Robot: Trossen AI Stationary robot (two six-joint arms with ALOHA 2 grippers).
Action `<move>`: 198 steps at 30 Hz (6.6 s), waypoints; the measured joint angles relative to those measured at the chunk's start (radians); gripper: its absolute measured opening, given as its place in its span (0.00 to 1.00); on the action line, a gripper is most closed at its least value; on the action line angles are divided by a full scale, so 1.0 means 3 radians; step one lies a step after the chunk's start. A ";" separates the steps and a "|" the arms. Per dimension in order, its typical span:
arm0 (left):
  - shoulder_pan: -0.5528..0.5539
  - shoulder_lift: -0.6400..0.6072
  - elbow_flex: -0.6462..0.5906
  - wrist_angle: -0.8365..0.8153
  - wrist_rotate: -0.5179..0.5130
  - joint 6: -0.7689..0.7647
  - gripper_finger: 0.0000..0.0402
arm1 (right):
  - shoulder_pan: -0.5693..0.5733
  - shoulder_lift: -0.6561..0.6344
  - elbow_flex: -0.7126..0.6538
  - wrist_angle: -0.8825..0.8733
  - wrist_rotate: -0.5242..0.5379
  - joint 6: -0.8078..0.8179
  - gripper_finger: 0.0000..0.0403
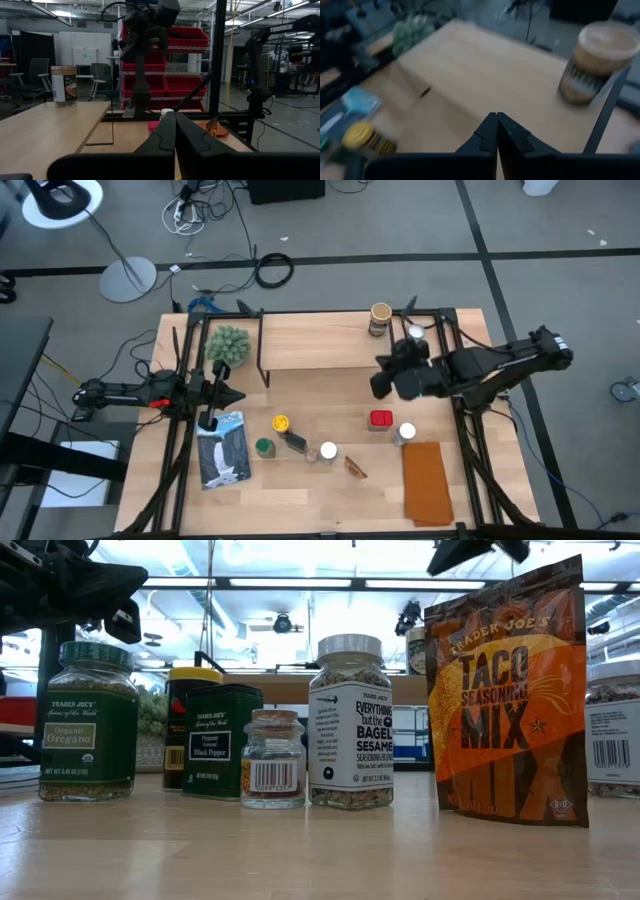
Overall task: Shelf spices
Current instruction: Put the right white seasoning bottle on the shelf
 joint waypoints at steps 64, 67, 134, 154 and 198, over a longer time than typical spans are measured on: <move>-0.0001 0.0000 0.0001 0.0003 0.0000 -0.0001 0.01 | 0.1044 0.0771 0.0311 -0.1131 -0.1696 0.1006 0.56; -0.0001 0.0000 0.0000 0.0001 0.0000 0.0000 0.01 | 0.1116 0.0771 0.0311 -0.1497 -0.1758 0.1405 0.58; 0.0000 0.0000 0.0000 0.0001 0.0000 0.0000 0.01 | 0.1522 0.0762 -0.0583 -0.0798 -0.1075 0.2280 0.48; 0.0000 0.0000 0.0001 0.0000 0.0000 0.0000 0.01 | 0.1342 0.0757 0.0442 -0.0366 -0.1079 -0.1523 0.48; -0.0001 0.0001 0.0000 0.0001 0.0001 0.0000 0.01 | -0.1256 0.1462 0.0446 0.1348 -0.1273 -0.1163 0.48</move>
